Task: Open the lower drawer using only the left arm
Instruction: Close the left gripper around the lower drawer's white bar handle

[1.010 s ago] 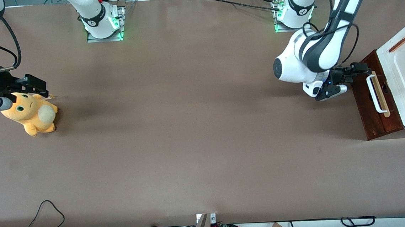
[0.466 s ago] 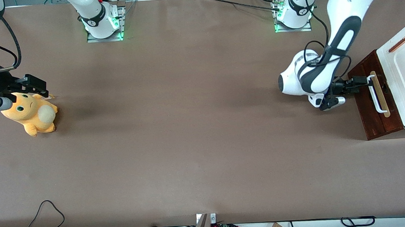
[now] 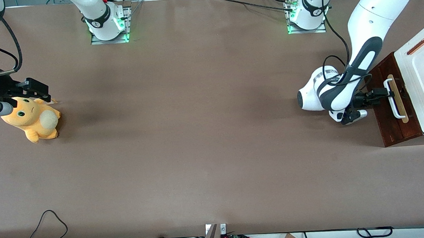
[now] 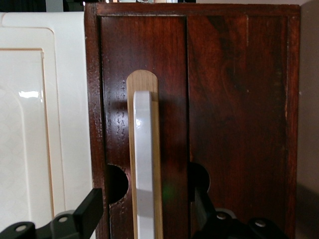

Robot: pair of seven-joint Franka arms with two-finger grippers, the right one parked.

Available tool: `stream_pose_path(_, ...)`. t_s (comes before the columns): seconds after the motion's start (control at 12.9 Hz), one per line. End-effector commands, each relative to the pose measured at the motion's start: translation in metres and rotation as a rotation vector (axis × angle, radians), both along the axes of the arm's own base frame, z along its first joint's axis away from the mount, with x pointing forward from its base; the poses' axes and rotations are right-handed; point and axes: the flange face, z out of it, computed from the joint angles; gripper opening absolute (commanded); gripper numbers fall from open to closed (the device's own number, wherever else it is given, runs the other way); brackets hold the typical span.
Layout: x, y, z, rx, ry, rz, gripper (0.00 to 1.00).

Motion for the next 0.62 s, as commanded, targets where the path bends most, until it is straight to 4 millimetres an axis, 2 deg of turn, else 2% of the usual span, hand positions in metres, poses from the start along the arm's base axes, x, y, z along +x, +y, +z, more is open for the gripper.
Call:
stream_pose_path(0.0, 0.007, 0.006, 0.002, 0.034, -0.036, -0.003, 0.8)
stream_pose_path(0.16, 0.006, 0.014, -0.001, 0.044, -0.035, 0.0, 0.73)
stream_pose_path(0.54, 0.003, 0.017, -0.01, 0.042, -0.02, 0.006, 0.53)
